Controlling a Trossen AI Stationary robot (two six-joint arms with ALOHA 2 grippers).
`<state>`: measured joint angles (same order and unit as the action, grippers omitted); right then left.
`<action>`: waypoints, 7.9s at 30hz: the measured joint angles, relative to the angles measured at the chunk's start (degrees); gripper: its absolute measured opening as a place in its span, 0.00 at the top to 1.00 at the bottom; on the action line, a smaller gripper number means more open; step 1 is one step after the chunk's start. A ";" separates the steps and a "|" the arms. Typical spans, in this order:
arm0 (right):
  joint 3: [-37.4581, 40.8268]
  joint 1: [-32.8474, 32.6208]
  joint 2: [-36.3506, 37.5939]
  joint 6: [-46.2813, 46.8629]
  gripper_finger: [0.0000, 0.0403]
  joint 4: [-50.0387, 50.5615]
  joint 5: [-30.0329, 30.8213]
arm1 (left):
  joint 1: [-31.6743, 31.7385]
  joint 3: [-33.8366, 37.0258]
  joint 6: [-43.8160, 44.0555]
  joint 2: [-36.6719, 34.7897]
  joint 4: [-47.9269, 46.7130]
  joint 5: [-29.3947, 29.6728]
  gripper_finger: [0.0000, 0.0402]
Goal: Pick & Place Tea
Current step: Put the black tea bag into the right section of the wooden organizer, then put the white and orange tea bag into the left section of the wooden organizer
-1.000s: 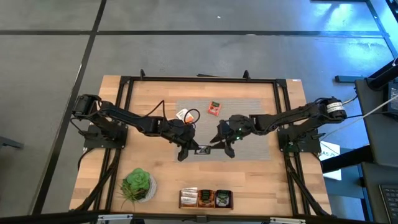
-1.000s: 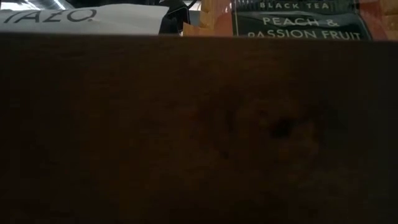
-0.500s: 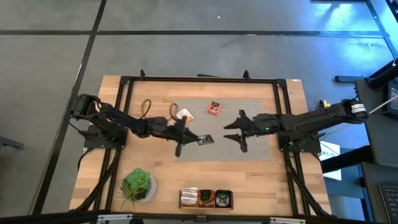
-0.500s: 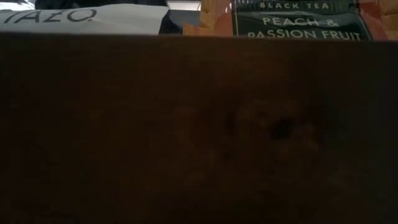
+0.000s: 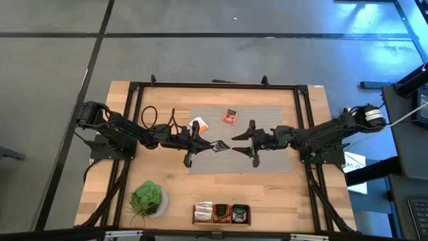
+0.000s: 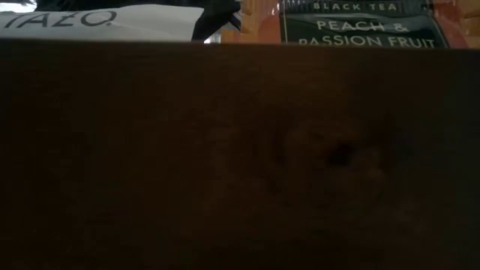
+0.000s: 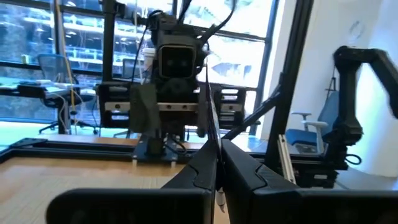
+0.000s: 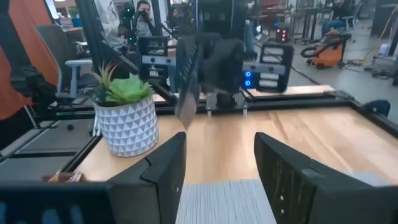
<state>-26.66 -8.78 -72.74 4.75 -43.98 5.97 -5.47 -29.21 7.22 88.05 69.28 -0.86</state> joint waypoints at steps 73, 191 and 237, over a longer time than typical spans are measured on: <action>-15.25 -0.48 -4.97 4.36 0.99 19.02 -3.58 | -0.79 0.00 -4.81 -0.26 -3.22 0.43 0.81; -26.16 2.54 -11.88 3.61 0.68 52.59 -17.65 | 16.89 0.02 22.21 -0.94 -46.60 17.31 0.62; -40.04 24.41 -43.34 24.99 0.38 38.00 -16.52 | 22.47 -0.09 20.66 6.23 -50.29 9.78 0.62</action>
<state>-66.70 15.63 -116.08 29.74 -5.98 -10.55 17.00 -29.31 27.88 94.28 18.99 8.92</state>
